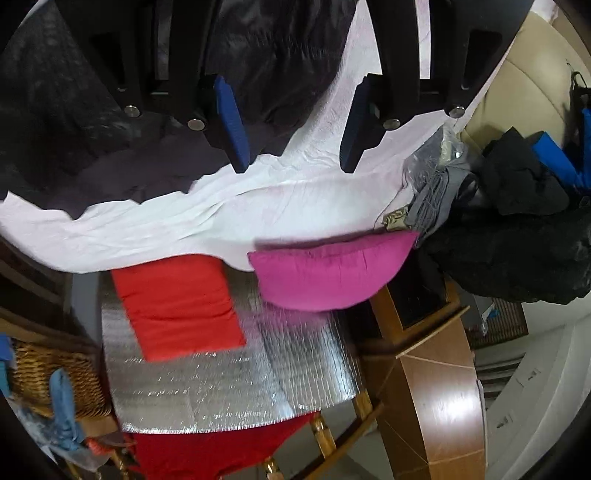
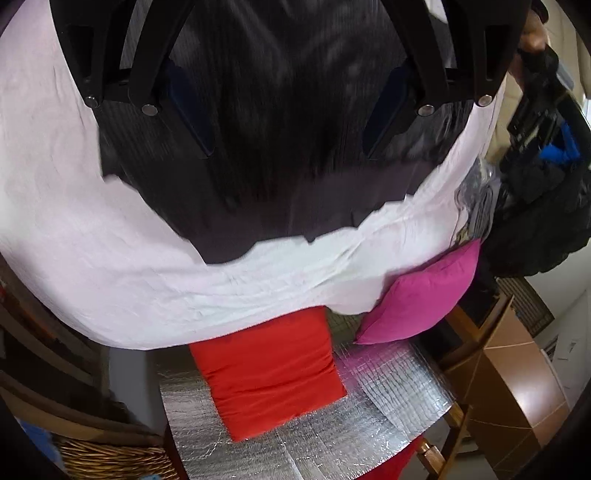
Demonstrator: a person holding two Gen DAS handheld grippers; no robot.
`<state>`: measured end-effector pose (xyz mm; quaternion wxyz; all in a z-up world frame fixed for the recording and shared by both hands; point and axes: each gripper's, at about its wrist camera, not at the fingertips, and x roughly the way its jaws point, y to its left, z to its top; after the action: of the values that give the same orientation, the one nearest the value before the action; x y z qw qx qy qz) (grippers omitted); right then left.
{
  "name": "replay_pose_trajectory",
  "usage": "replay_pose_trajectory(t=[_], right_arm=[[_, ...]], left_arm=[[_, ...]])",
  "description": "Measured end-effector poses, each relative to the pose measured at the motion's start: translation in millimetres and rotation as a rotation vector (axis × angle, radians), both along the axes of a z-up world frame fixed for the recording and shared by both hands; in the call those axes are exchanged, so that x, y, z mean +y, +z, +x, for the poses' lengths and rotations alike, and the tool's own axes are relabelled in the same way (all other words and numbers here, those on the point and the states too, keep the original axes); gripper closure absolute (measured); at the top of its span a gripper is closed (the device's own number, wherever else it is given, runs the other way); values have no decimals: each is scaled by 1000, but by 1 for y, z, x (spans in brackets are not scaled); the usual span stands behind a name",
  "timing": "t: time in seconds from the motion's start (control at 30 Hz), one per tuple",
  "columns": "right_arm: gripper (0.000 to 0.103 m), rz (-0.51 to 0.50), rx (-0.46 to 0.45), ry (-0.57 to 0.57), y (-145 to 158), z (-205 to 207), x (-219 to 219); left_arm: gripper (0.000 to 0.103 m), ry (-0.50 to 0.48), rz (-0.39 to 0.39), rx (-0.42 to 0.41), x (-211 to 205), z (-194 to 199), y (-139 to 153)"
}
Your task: Fold large clothes
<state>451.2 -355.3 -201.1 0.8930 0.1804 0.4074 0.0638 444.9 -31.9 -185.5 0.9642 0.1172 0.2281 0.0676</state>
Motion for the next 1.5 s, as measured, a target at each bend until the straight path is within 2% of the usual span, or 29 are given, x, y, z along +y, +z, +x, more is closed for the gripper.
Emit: replay_pose_trajectory(t=[0.3,0.67,0.83,0.97,1.03,1.1,1.17,1.2,1.23,1.33,1.4,1.47,1.5], right_arm=[[18,-17,-27,-52,2,-62,-6],[18,-39,3,-36,-12,-68,-11],[18,-79,49,-16,-26,-60,-2],[18,-85,123,-19,-46,-51,-2],[18,-93,179,-16,-61,-46,-2],[18,-118,200,3,-69,-44,0],[18,-134,181,37,-63,-48,1],[18,-115,169,48,-59,-51,-3],[18,-74,144,49,-52,-54,-12],[18,-19,65,-39,-31,-63,-48],[18,10,17,-118,-22,-68,-82],[18,65,22,-169,-27,-67,-116],[18,103,43,-174,-34,-64,-130]], left_arm=[[50,-12,-56,7,1,-48,2],[50,-11,-39,33,-2,-55,-10],[50,-7,-40,53,0,-51,-17],[50,-7,-34,75,4,-47,-26],[50,-16,-45,104,7,-43,-33],[43,-31,-59,184,12,-34,-46],[42,-37,-120,325,27,-19,-67],[42,-34,-157,366,34,-14,-73],[42,-24,-236,421,50,-8,-79],[40,-7,-371,447,84,-2,-78],[25,-12,-446,438,109,0,-72],[16,-24,-511,447,129,4,-73],[16,-34,-555,462,139,7,-76]])
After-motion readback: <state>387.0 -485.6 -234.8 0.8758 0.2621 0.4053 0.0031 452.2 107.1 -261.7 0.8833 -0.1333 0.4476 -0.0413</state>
